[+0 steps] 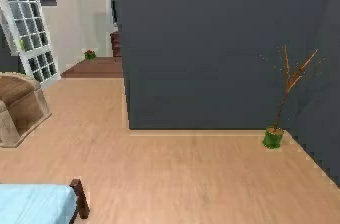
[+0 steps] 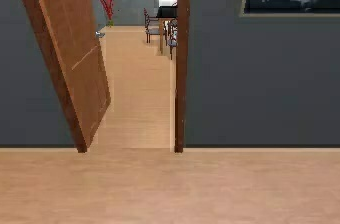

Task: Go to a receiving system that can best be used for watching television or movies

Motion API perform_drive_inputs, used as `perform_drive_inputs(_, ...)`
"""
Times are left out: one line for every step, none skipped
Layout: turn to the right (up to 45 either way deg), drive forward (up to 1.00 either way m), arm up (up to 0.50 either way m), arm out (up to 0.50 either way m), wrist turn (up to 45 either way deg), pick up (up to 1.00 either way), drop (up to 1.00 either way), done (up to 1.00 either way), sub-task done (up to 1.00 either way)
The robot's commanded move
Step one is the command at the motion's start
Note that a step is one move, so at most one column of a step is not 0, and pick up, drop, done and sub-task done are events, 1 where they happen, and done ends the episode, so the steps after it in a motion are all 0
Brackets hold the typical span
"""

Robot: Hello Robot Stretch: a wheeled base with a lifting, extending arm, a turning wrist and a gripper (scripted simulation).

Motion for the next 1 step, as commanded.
perform_drive_inputs(-3.0,0.0,0.0,0.0,0.0,0.0,0.0,0.0,0.0)
